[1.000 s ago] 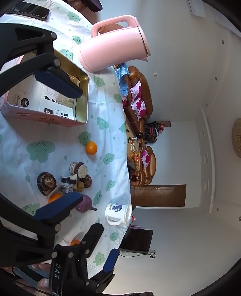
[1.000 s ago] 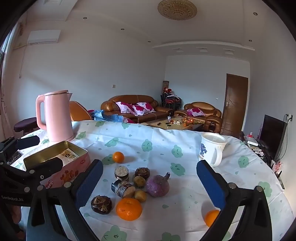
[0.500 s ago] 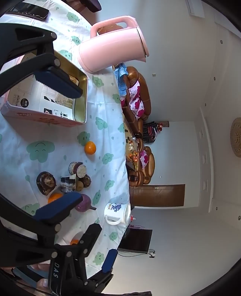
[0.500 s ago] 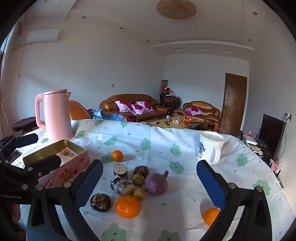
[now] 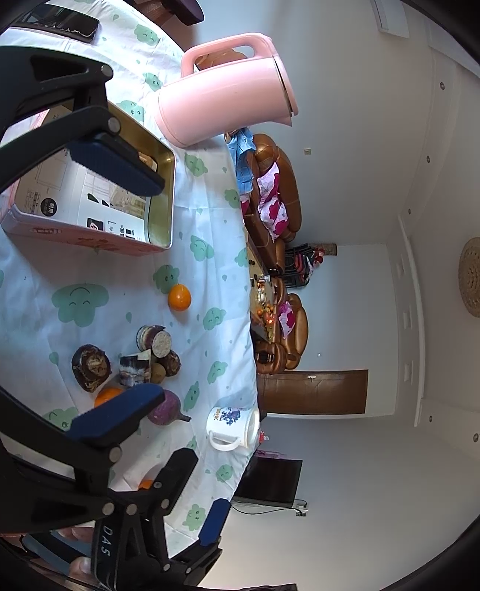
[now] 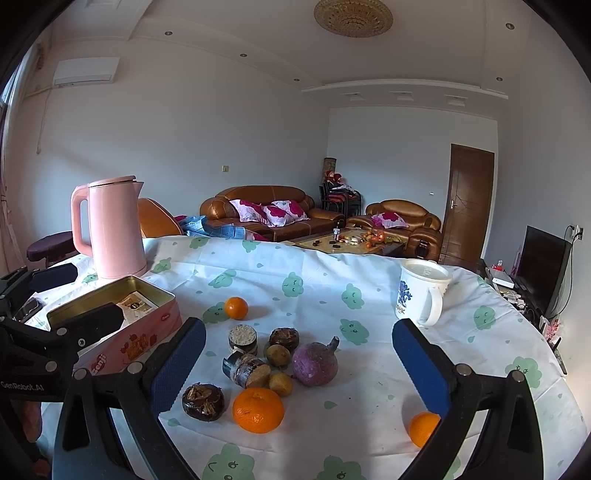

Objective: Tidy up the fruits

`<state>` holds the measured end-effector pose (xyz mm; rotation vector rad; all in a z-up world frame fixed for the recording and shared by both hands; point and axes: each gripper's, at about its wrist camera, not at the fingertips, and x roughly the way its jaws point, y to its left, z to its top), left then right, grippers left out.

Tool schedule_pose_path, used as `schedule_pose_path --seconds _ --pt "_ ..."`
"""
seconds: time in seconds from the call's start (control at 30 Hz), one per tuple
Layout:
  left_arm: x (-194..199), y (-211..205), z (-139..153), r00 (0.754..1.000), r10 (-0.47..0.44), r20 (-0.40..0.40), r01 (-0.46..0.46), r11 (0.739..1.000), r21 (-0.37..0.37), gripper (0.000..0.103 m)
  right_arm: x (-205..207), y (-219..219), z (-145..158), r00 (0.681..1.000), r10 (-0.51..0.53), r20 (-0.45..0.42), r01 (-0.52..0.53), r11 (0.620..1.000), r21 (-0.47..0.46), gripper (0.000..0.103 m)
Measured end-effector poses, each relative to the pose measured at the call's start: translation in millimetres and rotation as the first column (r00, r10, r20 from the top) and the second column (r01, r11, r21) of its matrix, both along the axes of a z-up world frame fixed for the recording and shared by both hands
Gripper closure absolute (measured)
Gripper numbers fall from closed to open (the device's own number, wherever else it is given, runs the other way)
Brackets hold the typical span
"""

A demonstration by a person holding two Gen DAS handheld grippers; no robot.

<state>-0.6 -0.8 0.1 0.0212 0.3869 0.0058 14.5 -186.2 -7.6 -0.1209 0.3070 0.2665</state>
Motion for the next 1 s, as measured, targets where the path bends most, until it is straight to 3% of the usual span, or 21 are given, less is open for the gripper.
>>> schedule_pose_path --seconds 1.0 --pt "-1.0 1.9 -2.9 1.000 -0.002 -0.003 0.002 1.000 -0.003 0.000 0.9 5.3 -8.1 1.000 0.009 -0.027 -0.009 1.000 -0.004 0.001"
